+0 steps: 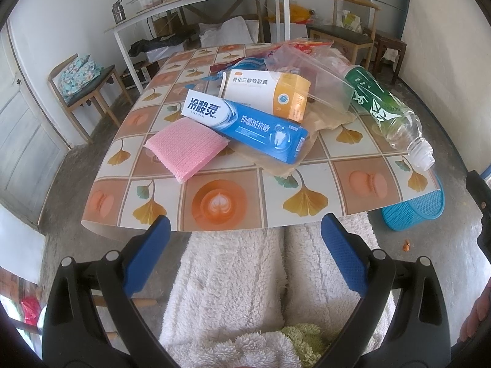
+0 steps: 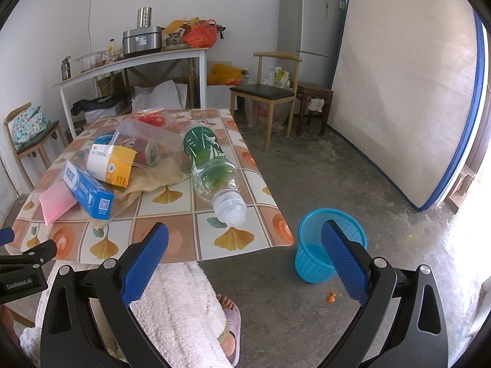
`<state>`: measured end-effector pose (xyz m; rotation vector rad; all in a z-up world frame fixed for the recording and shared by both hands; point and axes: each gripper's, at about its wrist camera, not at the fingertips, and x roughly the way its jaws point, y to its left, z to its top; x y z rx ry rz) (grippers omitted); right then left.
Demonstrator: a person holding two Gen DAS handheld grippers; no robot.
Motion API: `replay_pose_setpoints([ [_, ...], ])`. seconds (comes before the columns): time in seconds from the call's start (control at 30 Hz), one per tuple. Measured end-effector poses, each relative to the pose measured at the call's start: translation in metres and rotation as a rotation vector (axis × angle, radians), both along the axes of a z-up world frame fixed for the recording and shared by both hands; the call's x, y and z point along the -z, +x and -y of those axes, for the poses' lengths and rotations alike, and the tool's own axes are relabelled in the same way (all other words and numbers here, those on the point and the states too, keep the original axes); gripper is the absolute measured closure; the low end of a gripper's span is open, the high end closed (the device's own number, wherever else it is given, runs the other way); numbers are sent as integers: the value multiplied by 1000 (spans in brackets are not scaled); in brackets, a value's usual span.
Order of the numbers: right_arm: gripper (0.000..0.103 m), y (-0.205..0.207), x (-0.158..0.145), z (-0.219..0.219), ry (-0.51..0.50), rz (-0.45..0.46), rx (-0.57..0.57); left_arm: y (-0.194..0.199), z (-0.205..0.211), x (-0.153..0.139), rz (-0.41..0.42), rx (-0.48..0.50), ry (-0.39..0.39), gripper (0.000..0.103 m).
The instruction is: Collect trash
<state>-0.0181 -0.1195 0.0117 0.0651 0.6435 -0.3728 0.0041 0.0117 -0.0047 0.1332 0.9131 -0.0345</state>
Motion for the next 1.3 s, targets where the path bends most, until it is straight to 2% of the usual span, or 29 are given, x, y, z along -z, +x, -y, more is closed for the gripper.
replay_pose_setpoints([
  [0.23,6,0,-10,1,26,17,-14,-1,-3,1,2,2,-6,8],
  [0.5,6,10,-30,-2,-13,34,-89,4,2,4,-21,0,-32,9],
  [0.63,6,20,-32,-8,-58,9,-150,5,-2,4,-26,-17,-47,8],
  [0.77,6,33,-34,-13,-22,-29,-221,6,-10,4,-33,-40,-66,8],
  [0.93,6,39,-35,-26,-35,-39,-246,8,-27,1,-29,-80,-97,8],
  [1.3,6,46,-36,-51,-55,-59,-297,11,-44,3,-22,-99,-137,8],
])
